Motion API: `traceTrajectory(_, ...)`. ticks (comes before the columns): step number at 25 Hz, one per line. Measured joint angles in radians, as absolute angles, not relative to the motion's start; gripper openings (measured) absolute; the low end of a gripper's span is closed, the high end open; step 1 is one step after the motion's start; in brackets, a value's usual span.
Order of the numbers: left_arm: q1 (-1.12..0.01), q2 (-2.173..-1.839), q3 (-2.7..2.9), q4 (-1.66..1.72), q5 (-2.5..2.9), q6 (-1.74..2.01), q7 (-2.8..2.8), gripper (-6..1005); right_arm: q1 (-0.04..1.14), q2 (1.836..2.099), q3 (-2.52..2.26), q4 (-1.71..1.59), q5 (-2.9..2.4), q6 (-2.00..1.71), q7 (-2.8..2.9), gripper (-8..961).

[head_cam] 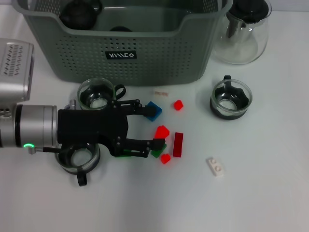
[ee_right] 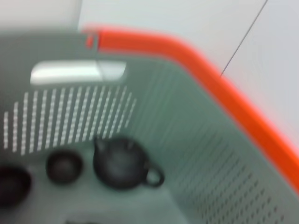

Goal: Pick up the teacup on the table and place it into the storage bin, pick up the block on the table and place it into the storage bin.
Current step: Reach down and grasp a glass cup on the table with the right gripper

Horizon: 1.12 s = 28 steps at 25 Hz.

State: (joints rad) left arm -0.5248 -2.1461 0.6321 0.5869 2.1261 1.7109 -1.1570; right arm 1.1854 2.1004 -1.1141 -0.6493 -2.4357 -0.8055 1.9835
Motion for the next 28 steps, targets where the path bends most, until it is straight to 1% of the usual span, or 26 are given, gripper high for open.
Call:
traceTrajectory(2, -0.520, -2.146, 0.632, 0.587, 2.126, 1.713, -1.156, 826, 1.104, 2.098, -1.110, -0.855, -2.358, -0.919, 2.033, 667)
traceTrajectory(3, -0.520, -2.146, 0.632, 0.587, 2.126, 1.713, -1.156, 826, 1.104, 2.098, -1.110, -0.855, -2.358, -0.919, 2.033, 667)
traceTrajectory(7, -0.516, -2.146, 0.632, 0.586, 2.126, 1.713, -1.154, 827, 0.976, 2.086, -1.102, -1.117, -2.188, -1.071, 2.069, 665)
traceTrajectory(10, -0.515, -2.146, 0.632, 0.585, 2.126, 1.714, -1.154, 827, 0.909, 2.067, -1.101, -1.266, -2.131, -1.227, 2.139, 664)
traceTrajectory(12, -0.514, -2.146, 0.632, 0.585, 2.127, 1.714, -1.154, 827, 0.856, 2.051, -1.095, -1.381, -2.124, -1.429, 2.158, 665)
traceTrajectory(13, -0.514, -2.146, 0.632, 0.585, 2.128, 1.714, -1.154, 827, 0.856, 2.051, -1.095, -1.381, -2.124, -1.429, 2.158, 666)
traceTrajectory(19, -0.516, -2.146, 0.632, 0.584, 2.128, 1.713, -1.154, 827, 0.788, 2.020, -1.035, -1.463, -2.135, -1.785, 2.139, 668)
traceTrajectory(22, -0.516, -2.146, 0.633, 0.583, 2.128, 1.714, -1.154, 827, 0.775, 2.013, -0.990, -1.466, -2.156, -1.930, 2.139, 667)
traceTrajectory(26, -0.515, -2.148, 0.634, 0.582, 2.128, 1.714, -1.153, 827, 0.743, 2.002, -1.051, -1.465, -2.252, -1.976, 2.176, 661)
traceTrajectory(28, -0.515, -2.149, 0.634, 0.580, 2.128, 1.710, -1.153, 827, 0.733, 2.006, -1.098, -1.454, -2.322, -1.976, 2.187, 658)
